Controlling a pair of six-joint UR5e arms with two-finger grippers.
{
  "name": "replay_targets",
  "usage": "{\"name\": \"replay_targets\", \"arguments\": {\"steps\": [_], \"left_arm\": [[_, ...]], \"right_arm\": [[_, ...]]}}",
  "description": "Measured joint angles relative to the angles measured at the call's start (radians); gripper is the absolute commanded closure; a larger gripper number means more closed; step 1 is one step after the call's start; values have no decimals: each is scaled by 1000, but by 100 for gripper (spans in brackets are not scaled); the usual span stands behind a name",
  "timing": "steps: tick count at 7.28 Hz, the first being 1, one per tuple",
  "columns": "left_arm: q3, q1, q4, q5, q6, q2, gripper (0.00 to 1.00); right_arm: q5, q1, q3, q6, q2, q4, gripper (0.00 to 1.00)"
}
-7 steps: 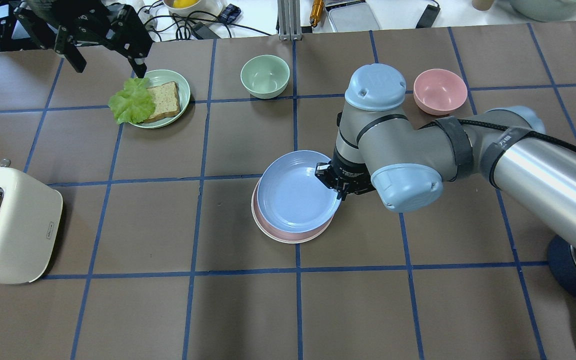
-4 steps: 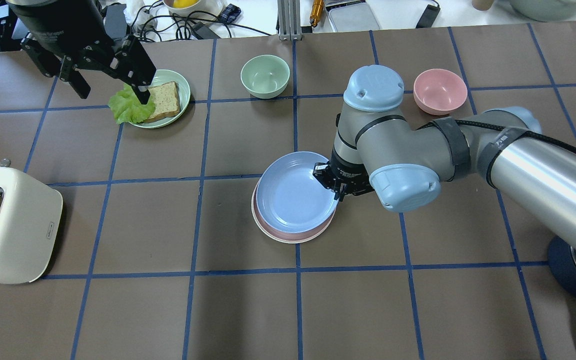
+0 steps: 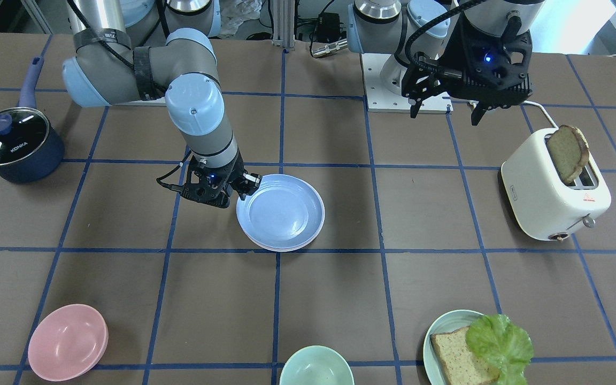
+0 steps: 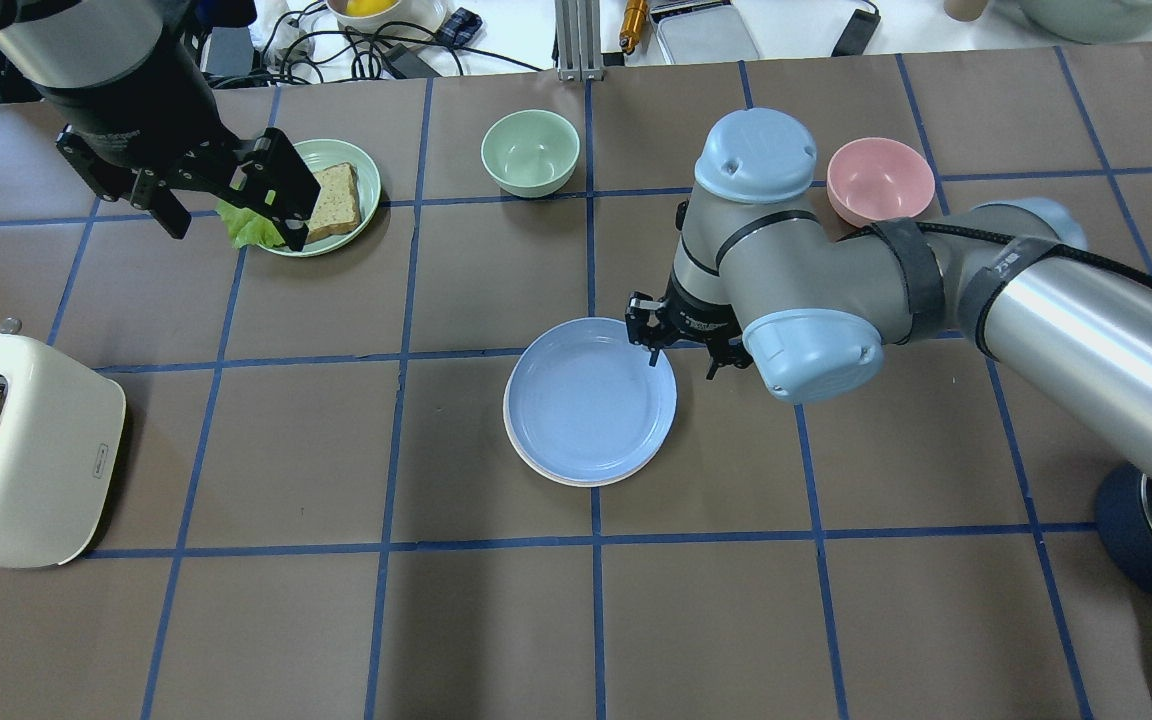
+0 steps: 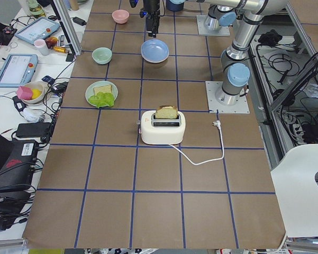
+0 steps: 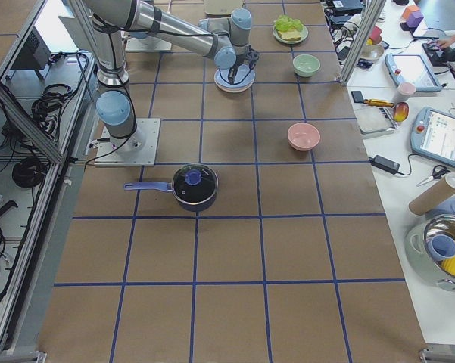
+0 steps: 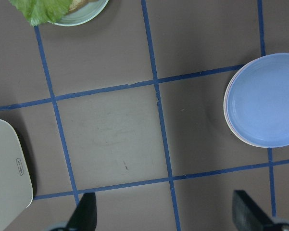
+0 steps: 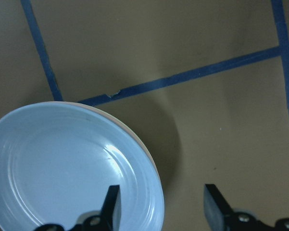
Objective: Stack three plates with pink and blue
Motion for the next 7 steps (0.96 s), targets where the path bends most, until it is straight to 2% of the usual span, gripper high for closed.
{"name": "replay_targets", "arguments": {"steps": [3,5,7], "left_arm": [[-15,-8,22,-1,-1,7,0],[-15,-6,26,-1,-10,10,0],[-14,0,36,-23,-68,11,0]], "right_arm": [[-49,-119,-107,-239,-63,155,0],[-34,-216,-133,-325,-178,291,0],[-34,-227,-219,-349,-238,395,0]]}}
